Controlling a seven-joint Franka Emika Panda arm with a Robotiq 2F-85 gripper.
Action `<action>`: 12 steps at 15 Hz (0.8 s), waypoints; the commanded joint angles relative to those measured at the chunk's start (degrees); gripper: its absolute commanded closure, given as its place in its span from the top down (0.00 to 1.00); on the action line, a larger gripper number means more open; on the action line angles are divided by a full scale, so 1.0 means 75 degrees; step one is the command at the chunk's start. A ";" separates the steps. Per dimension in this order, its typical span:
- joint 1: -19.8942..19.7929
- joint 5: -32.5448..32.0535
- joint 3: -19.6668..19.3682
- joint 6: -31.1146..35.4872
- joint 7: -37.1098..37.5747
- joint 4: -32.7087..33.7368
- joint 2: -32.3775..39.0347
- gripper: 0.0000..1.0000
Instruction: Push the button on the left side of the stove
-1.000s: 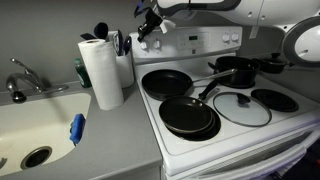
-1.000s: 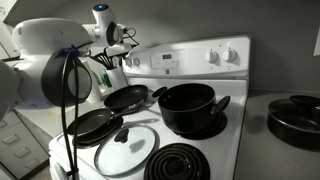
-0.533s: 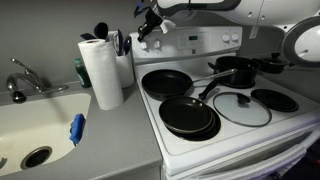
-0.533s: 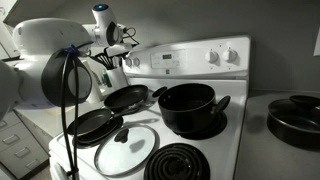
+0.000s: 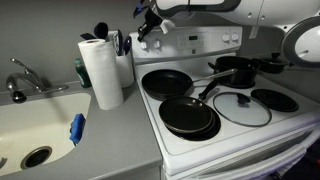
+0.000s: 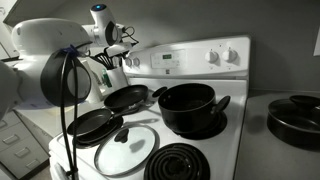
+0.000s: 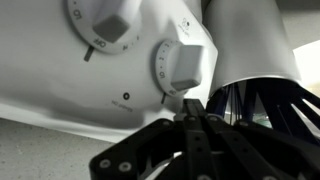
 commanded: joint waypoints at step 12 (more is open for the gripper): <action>0.0242 -0.0317 -0.0298 -0.0244 0.0256 0.0638 -0.0081 0.00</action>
